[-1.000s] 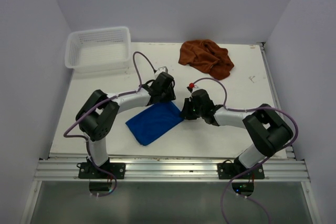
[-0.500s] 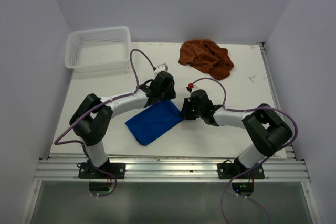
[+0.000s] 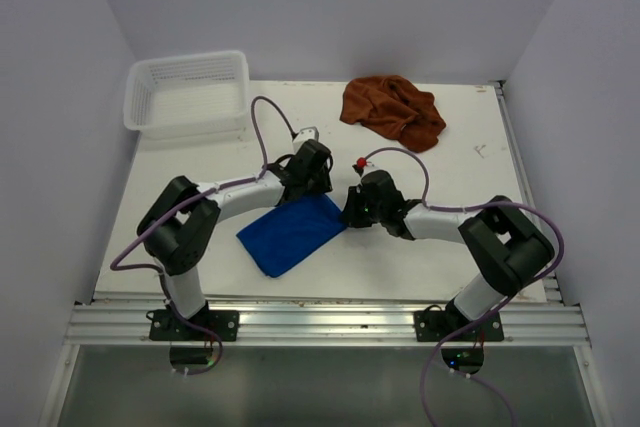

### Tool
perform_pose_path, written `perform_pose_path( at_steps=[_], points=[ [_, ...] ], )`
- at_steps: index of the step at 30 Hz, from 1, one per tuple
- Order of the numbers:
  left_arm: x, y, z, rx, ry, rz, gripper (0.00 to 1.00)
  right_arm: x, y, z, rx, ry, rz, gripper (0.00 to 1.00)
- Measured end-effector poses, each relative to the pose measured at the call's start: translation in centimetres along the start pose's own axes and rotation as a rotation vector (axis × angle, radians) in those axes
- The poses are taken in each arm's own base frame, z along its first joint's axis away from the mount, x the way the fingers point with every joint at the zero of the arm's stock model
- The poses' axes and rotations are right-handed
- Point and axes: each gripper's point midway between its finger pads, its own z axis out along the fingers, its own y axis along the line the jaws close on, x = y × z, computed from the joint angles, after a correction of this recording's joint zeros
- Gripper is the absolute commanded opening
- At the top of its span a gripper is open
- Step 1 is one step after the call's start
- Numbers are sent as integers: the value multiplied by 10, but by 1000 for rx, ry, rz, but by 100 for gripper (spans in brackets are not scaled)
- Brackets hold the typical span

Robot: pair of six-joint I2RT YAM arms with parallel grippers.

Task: Roll the towels
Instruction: Roll the towel

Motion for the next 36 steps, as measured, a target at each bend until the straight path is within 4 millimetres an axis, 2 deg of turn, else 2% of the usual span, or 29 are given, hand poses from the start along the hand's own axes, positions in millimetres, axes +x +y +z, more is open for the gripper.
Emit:
perform_pose_path(
  at_steps=[7, 23, 31, 36],
  points=[
    [14, 11, 13, -42, 32, 17, 44, 0, 0, 0, 1, -2, -1, 0],
    [14, 25, 19, -94, 25, 36, 42, 0, 4, 2, 14, -21, -24, 0],
    [13, 25, 24, -96, 28, 32, 42, 2, 9, 1, 57, -55, -72, 0],
    [14, 24, 25, -91, 33, 32, 42, 5, 11, -6, 96, -83, -105, 0]
  ],
)
